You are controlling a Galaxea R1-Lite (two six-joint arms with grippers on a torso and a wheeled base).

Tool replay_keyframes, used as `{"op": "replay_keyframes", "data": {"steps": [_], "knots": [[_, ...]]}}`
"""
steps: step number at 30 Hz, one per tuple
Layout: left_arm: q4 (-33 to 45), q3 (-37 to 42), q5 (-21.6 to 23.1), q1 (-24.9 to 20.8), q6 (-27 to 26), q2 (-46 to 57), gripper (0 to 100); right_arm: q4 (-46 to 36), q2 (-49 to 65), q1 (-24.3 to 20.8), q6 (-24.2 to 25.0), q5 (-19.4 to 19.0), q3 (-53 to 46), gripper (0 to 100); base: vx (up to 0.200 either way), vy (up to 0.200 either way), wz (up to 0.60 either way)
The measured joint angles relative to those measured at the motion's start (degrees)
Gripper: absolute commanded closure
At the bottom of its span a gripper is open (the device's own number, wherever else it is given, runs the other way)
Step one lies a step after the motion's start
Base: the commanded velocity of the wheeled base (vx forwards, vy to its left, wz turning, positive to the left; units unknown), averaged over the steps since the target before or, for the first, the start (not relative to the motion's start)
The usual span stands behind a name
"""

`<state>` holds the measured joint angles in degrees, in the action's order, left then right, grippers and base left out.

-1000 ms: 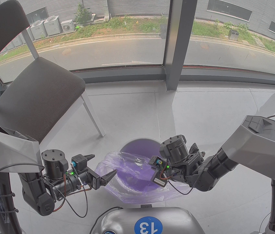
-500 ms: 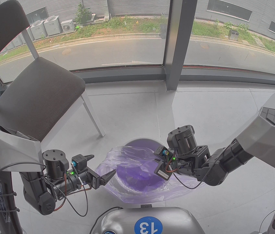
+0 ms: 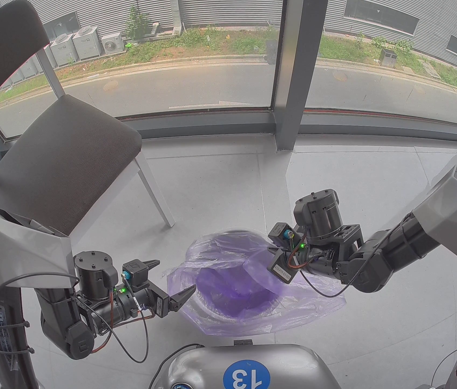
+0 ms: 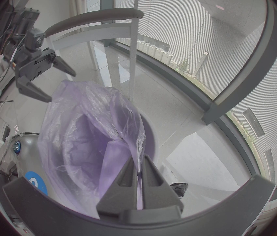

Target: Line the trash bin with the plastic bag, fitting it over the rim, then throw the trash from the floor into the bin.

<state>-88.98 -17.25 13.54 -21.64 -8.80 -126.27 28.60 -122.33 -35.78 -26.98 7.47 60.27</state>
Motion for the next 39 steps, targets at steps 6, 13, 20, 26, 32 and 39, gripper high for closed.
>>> {"op": "replay_keyframes", "data": {"steps": [6, 13, 20, 26, 32, 39], "knots": [[0.0, -0.22, 0.05, 0.34, 0.0, -0.24, 0, 0.02, -0.05, 1.55, 0.07, -0.06, 2.49, 100, 0.0, 0.0, 0.0], [0.0, -0.3, 0.0, 0.43, -0.06, -0.57, 0, 0.16, -0.22, 2.4, 0.87, -0.2, 2.66, 100, 0.0, 0.0, 0.0], [0.0, -0.3, -0.02, 0.5, -0.12, -0.24, 0, 0.55, -1.9, 3.32, 2.24, -0.17, 5.11, 100, 0.0, 0.0, 0.0], [0.0, -0.28, 0.16, 0.63, -0.11, 0.45, 0, 0.63, -3.19, 3.75, 5.34, 0.02, 6.75, 100, 0.0, 0.0, 0.0], [0.0, -0.28, 0.17, 0.48, -0.06, 0.22, 0, 2.18, -3.94, 4.23, 6.31, 0.13, 7.31, 100, 0.0, 0.0, 0.0], [0.02, -0.41, 0.13, 0.65, -0.06, 0.09, 0, 2.49, -4.4, 4.69, 7.33, 0.24, 8.75, 100, 0.0, 0.0, 0.0]]}}
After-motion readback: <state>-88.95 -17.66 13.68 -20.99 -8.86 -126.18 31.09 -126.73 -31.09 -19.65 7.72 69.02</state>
